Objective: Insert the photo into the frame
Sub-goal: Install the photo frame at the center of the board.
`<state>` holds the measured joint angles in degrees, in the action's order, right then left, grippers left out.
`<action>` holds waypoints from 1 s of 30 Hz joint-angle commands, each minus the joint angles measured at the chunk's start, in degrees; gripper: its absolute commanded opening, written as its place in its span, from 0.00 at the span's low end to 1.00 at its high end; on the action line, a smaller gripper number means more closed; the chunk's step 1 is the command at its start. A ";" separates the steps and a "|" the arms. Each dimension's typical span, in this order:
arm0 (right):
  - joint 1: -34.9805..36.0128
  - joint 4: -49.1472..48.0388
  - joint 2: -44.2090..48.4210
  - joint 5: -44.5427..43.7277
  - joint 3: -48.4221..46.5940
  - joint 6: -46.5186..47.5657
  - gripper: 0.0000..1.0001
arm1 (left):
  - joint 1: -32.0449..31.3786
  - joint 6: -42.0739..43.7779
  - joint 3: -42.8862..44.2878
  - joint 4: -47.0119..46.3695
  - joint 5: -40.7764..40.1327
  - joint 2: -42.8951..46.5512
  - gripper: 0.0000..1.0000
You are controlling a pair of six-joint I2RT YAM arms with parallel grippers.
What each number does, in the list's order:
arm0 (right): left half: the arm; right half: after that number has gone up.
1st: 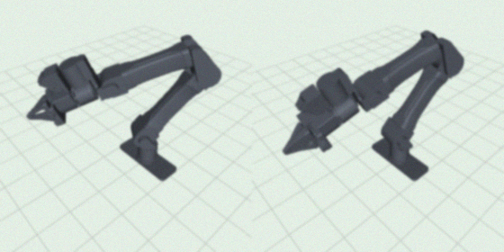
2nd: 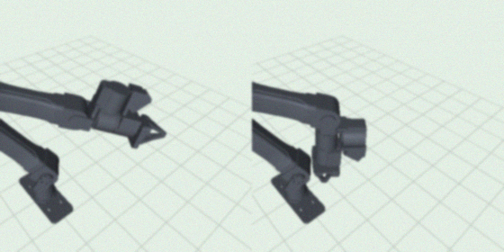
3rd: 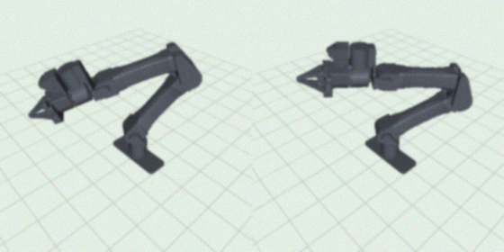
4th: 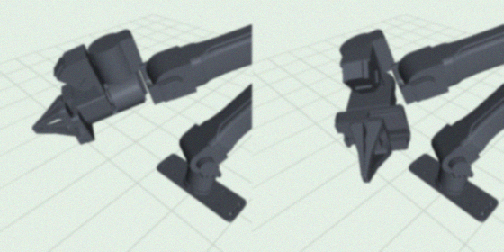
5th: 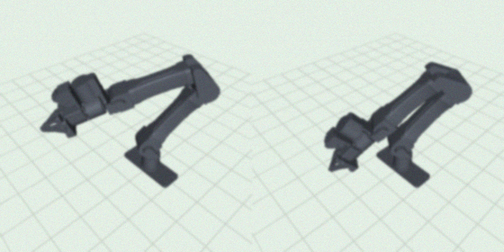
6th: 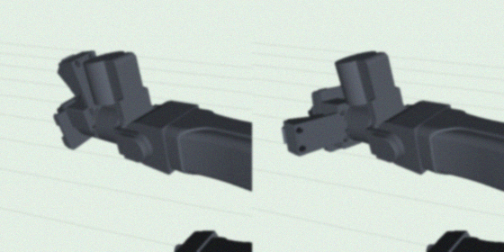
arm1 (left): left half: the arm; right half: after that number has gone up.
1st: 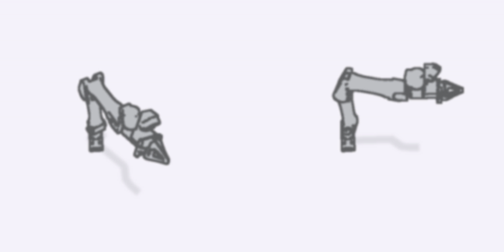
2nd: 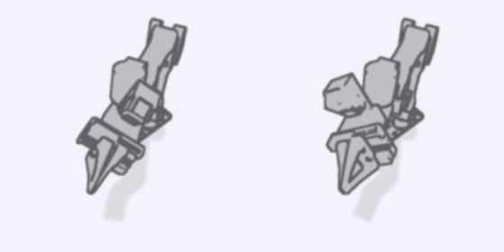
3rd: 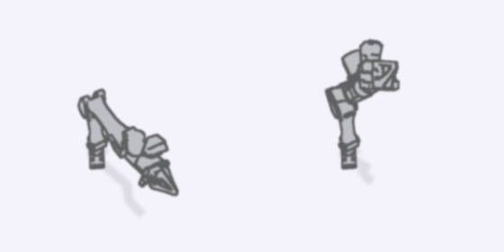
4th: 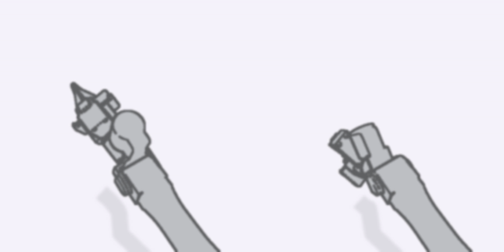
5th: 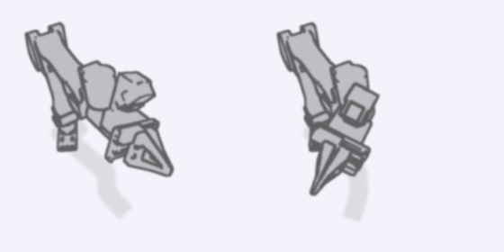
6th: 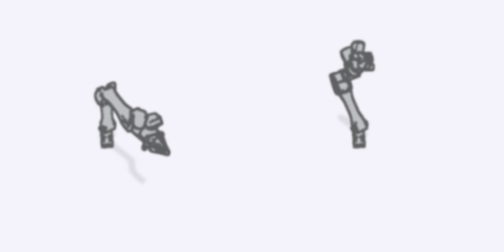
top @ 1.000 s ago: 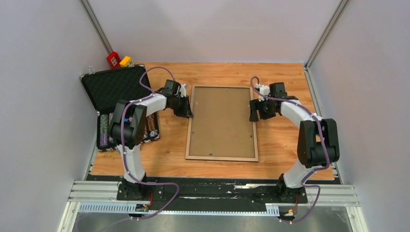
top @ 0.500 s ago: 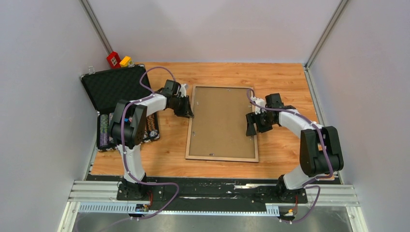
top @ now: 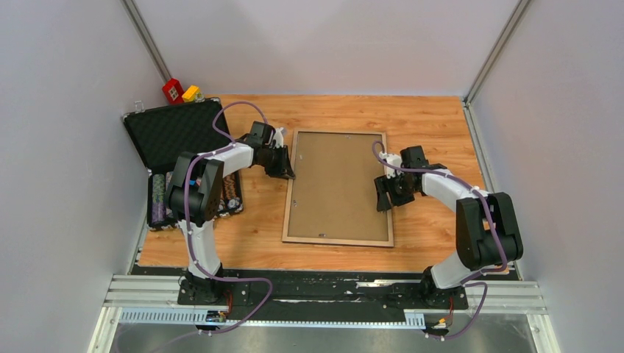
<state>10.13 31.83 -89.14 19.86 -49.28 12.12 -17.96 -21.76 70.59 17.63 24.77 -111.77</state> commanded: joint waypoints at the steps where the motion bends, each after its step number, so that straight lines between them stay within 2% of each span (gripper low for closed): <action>1: 0.83 -2.44 2.05 -2.98 0.64 0.29 0.59 | -0.41 0.97 -0.81 -0.38 2.57 -0.42 0.00; 22: 1.09 -2.62 0.76 -4.04 0.15 1.94 0.35 | 0.24 0.61 -0.60 -0.23 3.40 -1.23 0.00; 30: 1.08 -1.25 1.60 -2.82 0.34 5.91 0.32 | 0.70 0.46 -0.69 -0.14 3.62 -1.16 0.00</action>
<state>10.81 31.03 -88.77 17.19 -48.69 13.41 -17.52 -21.80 70.59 17.58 25.65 -111.87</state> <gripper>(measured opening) 0.360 0.291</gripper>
